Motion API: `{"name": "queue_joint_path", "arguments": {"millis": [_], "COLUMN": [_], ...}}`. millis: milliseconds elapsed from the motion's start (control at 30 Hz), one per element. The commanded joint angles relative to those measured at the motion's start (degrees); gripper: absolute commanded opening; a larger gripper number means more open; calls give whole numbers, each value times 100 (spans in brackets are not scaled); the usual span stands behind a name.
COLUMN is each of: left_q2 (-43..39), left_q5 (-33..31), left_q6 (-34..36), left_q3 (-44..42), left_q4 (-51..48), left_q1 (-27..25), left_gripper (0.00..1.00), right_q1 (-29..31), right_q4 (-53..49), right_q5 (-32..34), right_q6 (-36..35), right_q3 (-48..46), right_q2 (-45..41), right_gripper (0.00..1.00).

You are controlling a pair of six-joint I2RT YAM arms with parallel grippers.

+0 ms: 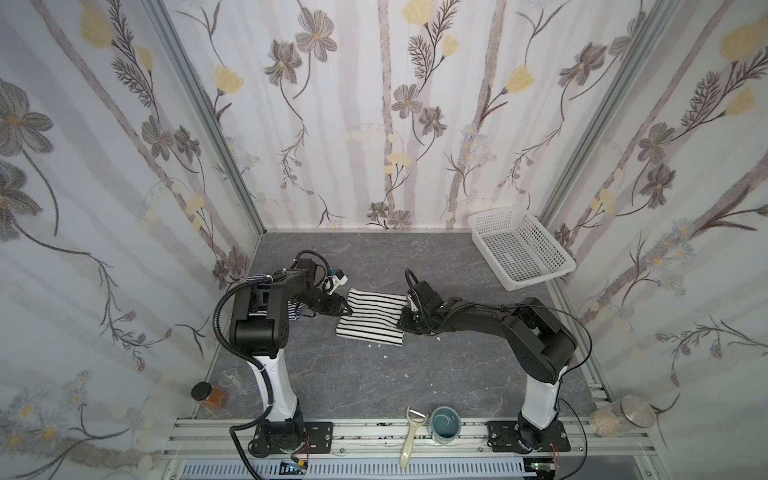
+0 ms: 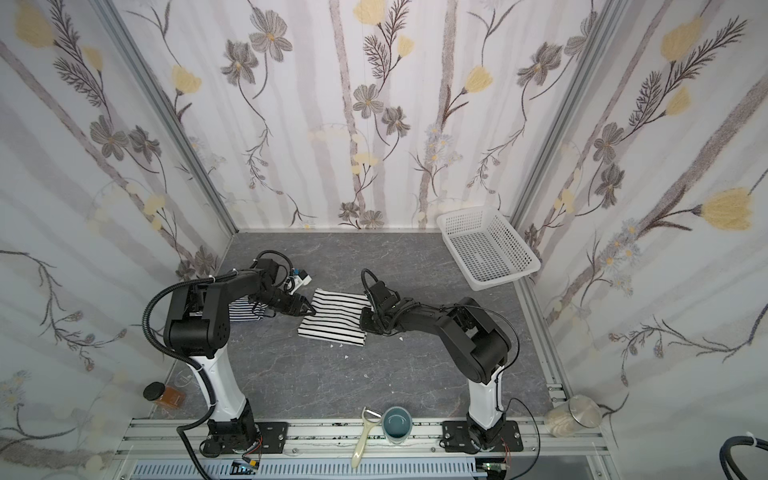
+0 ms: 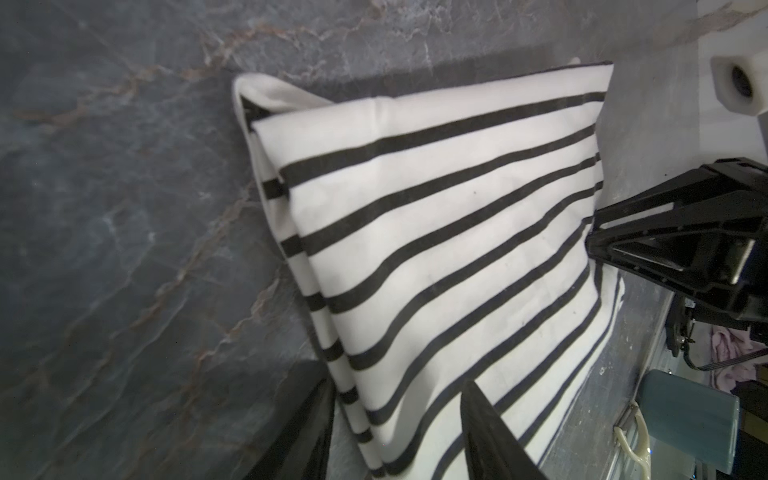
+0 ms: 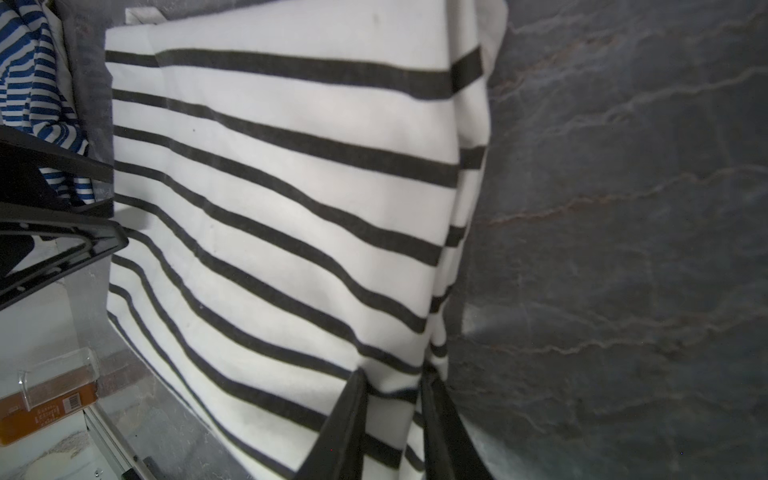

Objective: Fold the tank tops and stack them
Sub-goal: 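Drag the folded tank top toward the robot with both grippers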

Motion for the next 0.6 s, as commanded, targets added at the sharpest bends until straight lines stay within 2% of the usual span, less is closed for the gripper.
{"name": "queue_joint_path", "arguments": {"millis": [0,100,267,367,567], "left_q2": [161,250,392,480,652], "left_q5": [-204,-329,-154,-84,383], "left_q6": [-23,-5,-49,-73,-272], "left_q3": [-57,-30,-4,56,197], "left_q4": [-107,-106,-106,-113,-106], "left_q1": [-17,-2,-2,7,4], "left_gripper": [46,41,34,23,20], "right_q1": [19,23,59,62,68], "right_q4": [-309,-279,-252,-243,-150], "right_q5": [169,151,116,115,105], "right_q6": [84,109,132,144,206], "right_q3": [-58,-54,-15,-22,-50], "right_q2": [90,89,136,127,99], "right_gripper": [26,26,26,26,25]}}
